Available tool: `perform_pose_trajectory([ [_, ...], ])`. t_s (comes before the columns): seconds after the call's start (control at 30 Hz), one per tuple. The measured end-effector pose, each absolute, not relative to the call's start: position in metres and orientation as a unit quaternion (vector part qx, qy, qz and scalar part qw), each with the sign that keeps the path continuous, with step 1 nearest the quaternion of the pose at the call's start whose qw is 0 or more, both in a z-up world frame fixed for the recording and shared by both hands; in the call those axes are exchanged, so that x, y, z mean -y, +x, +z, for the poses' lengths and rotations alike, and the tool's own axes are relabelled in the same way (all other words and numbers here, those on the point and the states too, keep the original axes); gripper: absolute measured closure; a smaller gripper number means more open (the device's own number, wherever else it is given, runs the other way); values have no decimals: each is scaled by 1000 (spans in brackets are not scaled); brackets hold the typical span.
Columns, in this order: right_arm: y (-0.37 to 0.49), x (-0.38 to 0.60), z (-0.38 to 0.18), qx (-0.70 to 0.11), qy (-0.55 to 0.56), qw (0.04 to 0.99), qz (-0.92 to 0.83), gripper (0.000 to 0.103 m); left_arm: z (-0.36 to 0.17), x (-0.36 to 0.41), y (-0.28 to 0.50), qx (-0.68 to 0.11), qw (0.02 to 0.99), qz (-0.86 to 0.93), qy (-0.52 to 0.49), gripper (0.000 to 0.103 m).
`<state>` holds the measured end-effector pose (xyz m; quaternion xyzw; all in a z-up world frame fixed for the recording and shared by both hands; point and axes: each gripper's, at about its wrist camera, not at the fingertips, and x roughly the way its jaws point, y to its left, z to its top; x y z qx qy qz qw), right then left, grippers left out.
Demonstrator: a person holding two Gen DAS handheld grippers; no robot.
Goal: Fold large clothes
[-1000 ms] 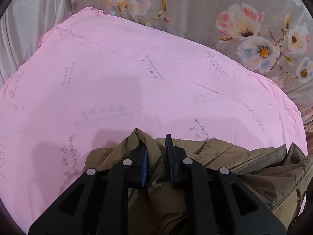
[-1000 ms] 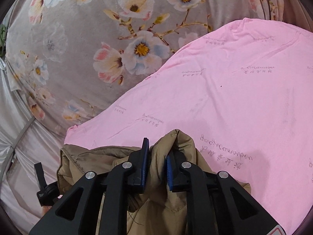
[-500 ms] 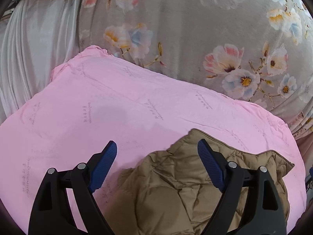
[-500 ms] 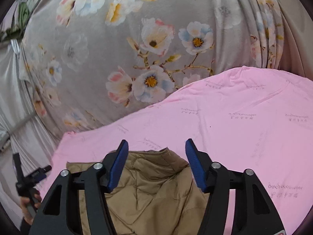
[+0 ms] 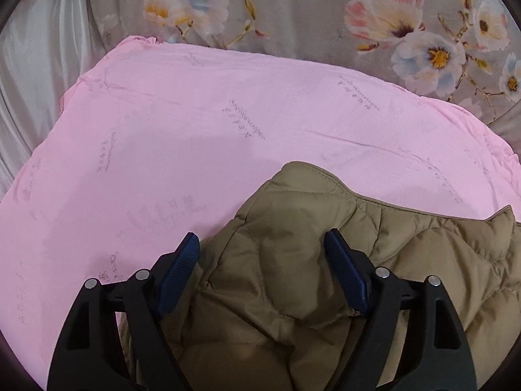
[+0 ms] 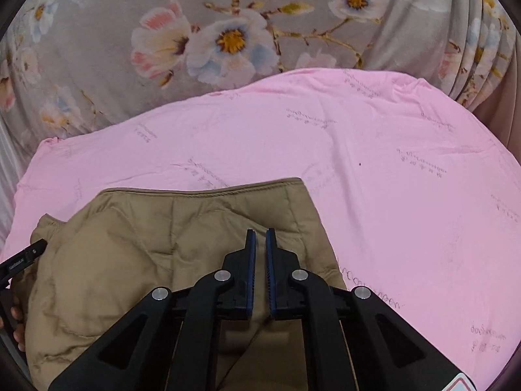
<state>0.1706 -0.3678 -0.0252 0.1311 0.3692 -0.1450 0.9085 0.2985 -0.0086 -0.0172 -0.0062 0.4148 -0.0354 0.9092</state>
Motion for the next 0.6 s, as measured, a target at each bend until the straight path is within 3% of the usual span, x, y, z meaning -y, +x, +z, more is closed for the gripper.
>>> perform_pose_trajectory([
  [0.23, 179, 382, -67, -409, 177, 884, -137, 101, -43, 5, 306, -430, 902, -36, -19, 20],
  [0.6, 185, 379, -80, -415, 174, 881, -144, 102, -55, 6, 310, -431, 901, -30, -28, 17],
])
